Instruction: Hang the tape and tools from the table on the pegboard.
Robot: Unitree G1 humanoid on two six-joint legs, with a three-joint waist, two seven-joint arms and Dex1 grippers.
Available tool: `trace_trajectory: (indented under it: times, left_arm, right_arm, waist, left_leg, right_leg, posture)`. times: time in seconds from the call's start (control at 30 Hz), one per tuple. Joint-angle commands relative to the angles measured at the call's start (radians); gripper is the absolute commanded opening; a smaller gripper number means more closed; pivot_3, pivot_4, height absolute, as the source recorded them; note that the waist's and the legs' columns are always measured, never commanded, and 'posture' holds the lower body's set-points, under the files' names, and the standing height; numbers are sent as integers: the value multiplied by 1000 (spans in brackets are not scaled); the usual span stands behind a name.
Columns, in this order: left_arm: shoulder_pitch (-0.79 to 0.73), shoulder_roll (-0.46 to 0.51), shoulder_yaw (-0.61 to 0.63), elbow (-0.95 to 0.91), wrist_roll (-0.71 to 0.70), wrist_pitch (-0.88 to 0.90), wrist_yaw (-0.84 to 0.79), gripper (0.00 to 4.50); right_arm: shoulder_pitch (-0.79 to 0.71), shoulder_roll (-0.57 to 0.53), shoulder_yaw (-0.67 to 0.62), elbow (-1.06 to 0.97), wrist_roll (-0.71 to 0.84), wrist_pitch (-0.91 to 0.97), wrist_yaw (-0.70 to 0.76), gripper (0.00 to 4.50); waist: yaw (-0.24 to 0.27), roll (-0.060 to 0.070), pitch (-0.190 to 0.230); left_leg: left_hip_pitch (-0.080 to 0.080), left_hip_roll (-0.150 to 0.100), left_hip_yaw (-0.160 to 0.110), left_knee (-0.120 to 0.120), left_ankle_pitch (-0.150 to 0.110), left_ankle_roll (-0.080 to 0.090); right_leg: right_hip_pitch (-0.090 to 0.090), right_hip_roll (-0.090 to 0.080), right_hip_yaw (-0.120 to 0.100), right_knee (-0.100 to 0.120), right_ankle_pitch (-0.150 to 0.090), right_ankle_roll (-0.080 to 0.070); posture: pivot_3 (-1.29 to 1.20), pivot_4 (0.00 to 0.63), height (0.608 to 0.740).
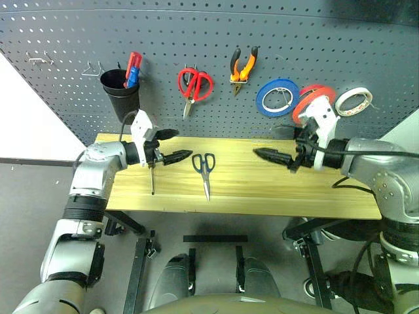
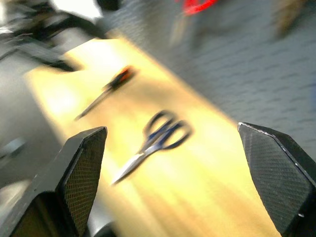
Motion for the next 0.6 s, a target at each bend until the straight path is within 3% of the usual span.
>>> trace_trajectory:
  times: [0.03,0.37,0.6]
  left_arm:
    - [3,-76,-32,-29,78,68,203,4500]
    - [14,-234,-85,-39,200,240,513,4500]
    - [71,-320,-118,-153,249,419,667,4500]
  right_arm:
    - [43,2,36,15,-44,-146,29,4454]
    - [98,-48,53,228,-103,-403,188,4454]
    - [115,-59,55,377,-151,-570,267,4454]
  waist:
    - [6,0,0]
    - [5,-2,8]
    - [3,-2,52]
  left_leg:
    - [0,0,0,0,0,0]
    - [1,0,-4,0,-1,2]
    - [3,1,-5,0,-4,6]
  right_leg:
    - [1,0,0,0,0,0]
    - [2,0,0,-2,0,0]
    - [4,-1,1,-2,0,0]
  posture:
    - [116,165,728]
    - [97,247,728]
    - [78,321,728]
